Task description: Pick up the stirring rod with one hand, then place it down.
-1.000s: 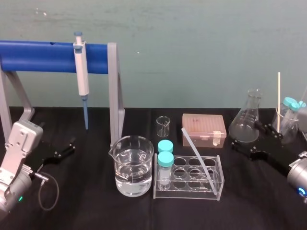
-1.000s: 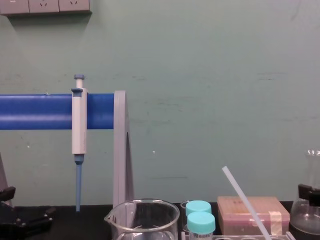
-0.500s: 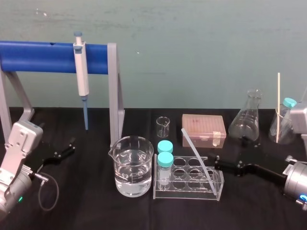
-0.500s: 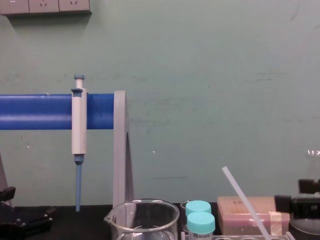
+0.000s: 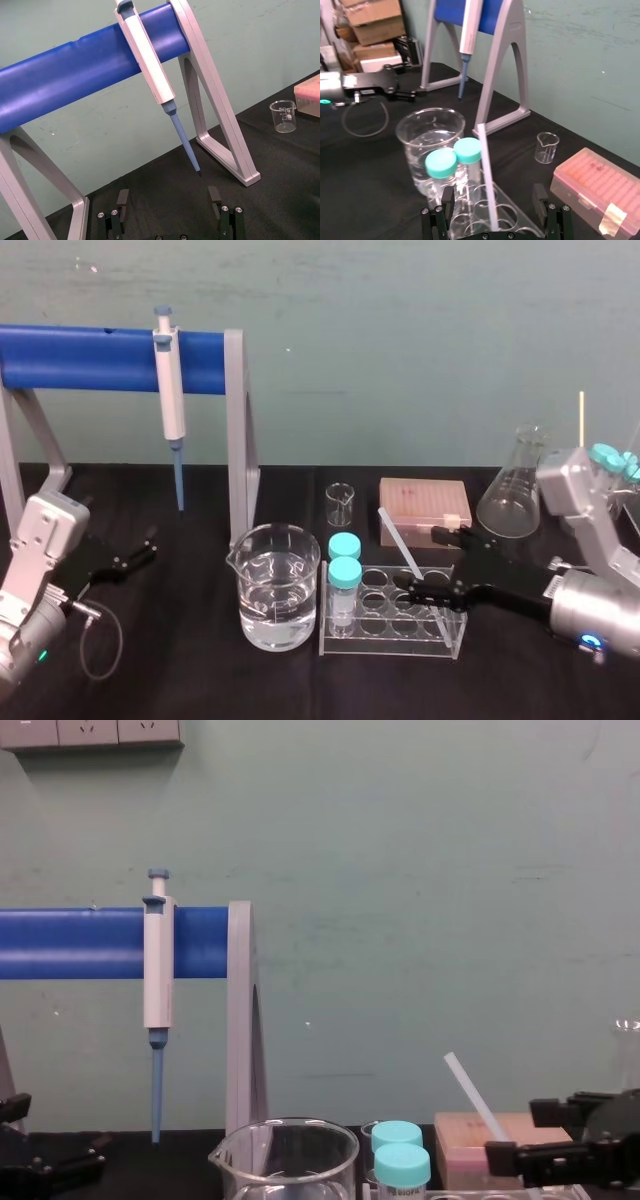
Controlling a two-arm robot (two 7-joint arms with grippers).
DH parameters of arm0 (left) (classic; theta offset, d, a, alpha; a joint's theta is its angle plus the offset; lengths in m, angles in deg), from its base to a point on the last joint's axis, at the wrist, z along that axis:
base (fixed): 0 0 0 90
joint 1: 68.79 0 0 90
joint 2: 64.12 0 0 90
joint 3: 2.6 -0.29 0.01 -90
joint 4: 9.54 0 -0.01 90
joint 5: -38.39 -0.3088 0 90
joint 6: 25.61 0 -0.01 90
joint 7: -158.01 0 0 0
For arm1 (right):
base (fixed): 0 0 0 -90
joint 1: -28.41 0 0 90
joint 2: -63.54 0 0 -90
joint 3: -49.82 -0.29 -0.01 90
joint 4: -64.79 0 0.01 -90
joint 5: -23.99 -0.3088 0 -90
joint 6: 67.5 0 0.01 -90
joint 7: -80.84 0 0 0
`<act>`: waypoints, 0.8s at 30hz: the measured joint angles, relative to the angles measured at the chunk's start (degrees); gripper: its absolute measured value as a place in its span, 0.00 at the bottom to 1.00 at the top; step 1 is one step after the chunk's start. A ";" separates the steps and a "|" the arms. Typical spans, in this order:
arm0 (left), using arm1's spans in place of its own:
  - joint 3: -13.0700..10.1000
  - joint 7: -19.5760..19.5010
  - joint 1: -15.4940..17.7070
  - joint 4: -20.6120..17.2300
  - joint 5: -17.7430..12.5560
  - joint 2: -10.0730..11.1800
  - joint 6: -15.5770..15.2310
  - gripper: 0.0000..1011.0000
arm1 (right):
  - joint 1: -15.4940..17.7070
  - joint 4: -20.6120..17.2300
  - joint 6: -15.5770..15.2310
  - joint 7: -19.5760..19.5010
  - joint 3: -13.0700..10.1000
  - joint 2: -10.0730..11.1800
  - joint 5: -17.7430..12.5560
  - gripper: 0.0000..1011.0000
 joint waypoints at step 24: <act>0.00 0.00 0.00 0.00 0.00 0.00 0.00 0.99 | -4.36 5.39 0.13 -1.16 1.79 -5.02 3.66 0.99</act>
